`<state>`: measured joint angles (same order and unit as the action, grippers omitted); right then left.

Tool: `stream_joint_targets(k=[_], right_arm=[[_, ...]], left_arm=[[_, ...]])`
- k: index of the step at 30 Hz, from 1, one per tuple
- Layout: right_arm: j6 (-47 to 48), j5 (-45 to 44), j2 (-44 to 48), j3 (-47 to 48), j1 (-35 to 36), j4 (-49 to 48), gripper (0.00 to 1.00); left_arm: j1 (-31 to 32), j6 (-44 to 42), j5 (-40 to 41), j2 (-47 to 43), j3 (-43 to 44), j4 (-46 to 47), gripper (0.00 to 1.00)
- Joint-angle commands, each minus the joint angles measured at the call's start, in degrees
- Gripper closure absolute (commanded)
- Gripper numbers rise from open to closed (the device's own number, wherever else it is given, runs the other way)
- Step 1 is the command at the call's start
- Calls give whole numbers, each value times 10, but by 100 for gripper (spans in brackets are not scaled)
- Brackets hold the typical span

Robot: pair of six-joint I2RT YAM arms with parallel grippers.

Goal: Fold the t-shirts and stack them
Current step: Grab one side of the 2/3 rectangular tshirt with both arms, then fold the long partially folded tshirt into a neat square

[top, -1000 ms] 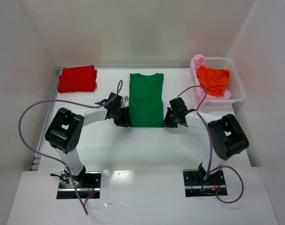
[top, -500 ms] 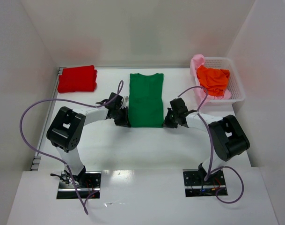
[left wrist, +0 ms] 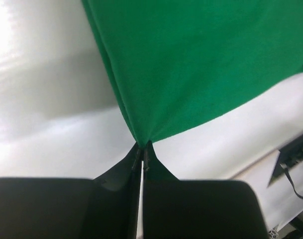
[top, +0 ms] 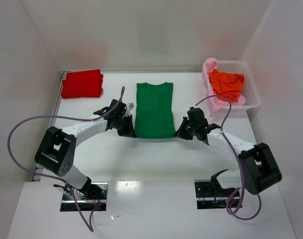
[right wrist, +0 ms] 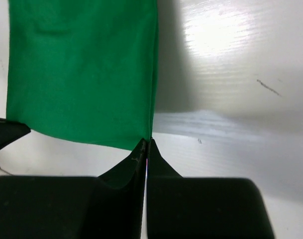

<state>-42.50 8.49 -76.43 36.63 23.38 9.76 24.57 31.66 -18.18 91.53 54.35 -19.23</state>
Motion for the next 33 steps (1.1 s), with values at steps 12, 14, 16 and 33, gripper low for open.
stream_joint_targets(k=[12,14,16,33], right_arm=[[-18,-26,161,86,9,114,100],[-15,-26,156,119,9,123,100],[-8,-30,143,146,9,123,100],[48,-26,-56,286,-35,54,100]], left_arm=[[1,8,21,-212,52,-157,100],[1,8,27,-212,75,-166,100],[-5,8,30,-206,90,-166,100],[-91,-50,-29,-28,198,-124,100]])
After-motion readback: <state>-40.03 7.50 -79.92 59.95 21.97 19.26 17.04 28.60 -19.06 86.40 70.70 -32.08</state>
